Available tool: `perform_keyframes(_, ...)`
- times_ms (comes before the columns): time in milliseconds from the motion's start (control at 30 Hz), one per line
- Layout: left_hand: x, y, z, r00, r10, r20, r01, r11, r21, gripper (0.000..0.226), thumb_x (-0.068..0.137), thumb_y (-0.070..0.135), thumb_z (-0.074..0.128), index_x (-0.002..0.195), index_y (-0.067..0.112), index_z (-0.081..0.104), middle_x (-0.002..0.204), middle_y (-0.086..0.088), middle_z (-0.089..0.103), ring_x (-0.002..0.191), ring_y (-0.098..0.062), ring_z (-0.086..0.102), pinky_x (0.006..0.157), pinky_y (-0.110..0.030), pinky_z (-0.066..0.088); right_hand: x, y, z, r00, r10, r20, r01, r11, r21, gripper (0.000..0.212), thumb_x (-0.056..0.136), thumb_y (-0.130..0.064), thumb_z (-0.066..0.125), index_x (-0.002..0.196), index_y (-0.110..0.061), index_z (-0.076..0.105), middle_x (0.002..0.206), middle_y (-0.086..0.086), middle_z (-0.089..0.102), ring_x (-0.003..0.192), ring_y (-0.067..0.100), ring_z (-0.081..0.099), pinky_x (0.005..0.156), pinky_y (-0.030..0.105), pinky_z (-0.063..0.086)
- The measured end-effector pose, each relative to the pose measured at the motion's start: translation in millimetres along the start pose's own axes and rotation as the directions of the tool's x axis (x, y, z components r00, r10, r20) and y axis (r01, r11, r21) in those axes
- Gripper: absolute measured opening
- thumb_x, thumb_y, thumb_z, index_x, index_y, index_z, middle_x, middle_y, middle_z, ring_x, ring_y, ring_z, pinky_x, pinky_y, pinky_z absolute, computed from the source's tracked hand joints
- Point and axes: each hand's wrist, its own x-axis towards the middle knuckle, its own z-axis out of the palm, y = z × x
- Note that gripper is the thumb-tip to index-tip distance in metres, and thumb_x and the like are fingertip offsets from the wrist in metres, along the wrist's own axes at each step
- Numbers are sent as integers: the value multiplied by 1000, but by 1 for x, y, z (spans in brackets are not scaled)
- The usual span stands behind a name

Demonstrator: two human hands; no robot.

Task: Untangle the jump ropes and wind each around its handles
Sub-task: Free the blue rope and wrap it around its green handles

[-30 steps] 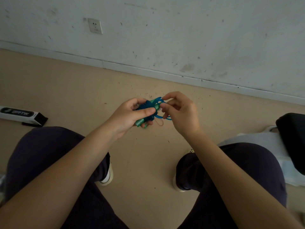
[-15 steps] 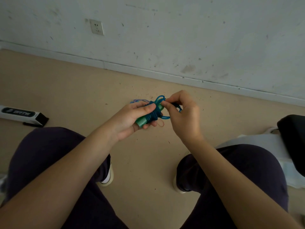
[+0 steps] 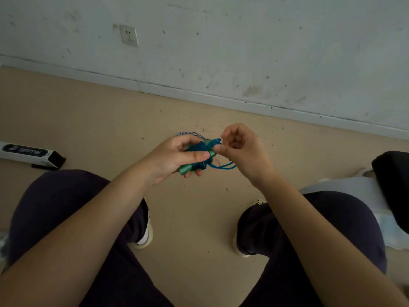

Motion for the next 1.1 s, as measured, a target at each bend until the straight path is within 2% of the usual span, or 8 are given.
perform_keyframes(67, 0, 0, -1, 999, -15, 28, 14, 1000, 24, 30, 82, 19, 71, 109, 10, 63, 80, -1, 73, 65, -22, 65, 46, -24, 43, 0, -1, -4, 997, -3, 74, 5, 1000, -29, 29, 80, -1, 76, 103, -14, 64, 76, 7, 54, 66, 11, 50, 63, 19, 44)
perform_keyframes(200, 3, 0, -3, 998, -58, 37, 57, 998, 27, 32, 79, 23, 72, 108, 12, 63, 80, -1, 73, 65, -21, 65, 47, -23, 42, 2, -1, -3, 998, 23, 63, -14, 989, -149, 18, 80, -8, 78, 92, -16, 67, 75, 4, 55, 65, 8, 48, 61, 19, 42)
perform_keyframes(300, 4, -2, -4, 997, -75, 10, 74, 995, 66, 24, 87, 17, 71, 109, 12, 63, 79, 0, 74, 65, -21, 66, 48, -24, 43, 1, -3, -2, 997, 45, 59, -35, 988, -148, 22, 78, -7, 80, 87, -14, 61, 72, 1, 56, 59, 6, 50, 57, 20, 45)
perform_keyframes(400, 5, -3, -5, 996, -85, 0, 85, 991, 107, 35, 81, 23, 75, 111, 9, 62, 80, -3, 73, 65, -22, 67, 48, -26, 44, -2, -3, 0, 999, 32, 43, -27, 993, -117, 30, 75, -4, 81, 77, -15, 54, 67, 0, 57, 57, 11, 53, 54, 24, 47)
perform_keyframes(567, 4, -4, -3, 998, -68, -16, 68, 997, 21, 33, 80, 23, 73, 108, 11, 62, 79, -1, 74, 63, -21, 67, 47, -24, 44, 0, 1, 6, 998, -7, -61, 0, 993, -119, 24, 75, -5, 82, 72, -17, 61, 67, 0, 61, 60, 13, 56, 59, 28, 48)
perform_keyframes(733, 8, -8, 2, 987, -74, -140, 66, 996, -62, 18, 88, 17, 72, 104, 16, 65, 80, 0, 74, 62, -20, 67, 48, -24, 45, 3, 10, 13, 990, -100, -94, 76, 970, -230, 28, 80, -5, 77, 81, -30, 66, 89, 2, 69, 82, 15, 67, 78, 31, 56)
perform_keyframes(900, 9, -8, 5, 990, -72, -120, 66, 996, -59, 21, 88, 18, 71, 108, 13, 64, 81, -2, 75, 63, -19, 68, 49, -24, 45, 1, 10, 14, 972, -144, -185, 93, 961, -260, 16, 80, -7, 77, 81, -20, 68, 83, -3, 65, 73, 5, 61, 68, 16, 48)
perform_keyframes(1100, 10, -8, 6, 990, -84, -116, 77, 995, -63, 24, 87, 18, 72, 109, 12, 64, 82, -2, 75, 63, -20, 68, 49, -25, 44, -1, 9, 18, 964, -130, -234, 73, 969, -237, 13, 82, -9, 76, 83, -14, 64, 76, 2, 64, 67, 6, 57, 61, 16, 46)
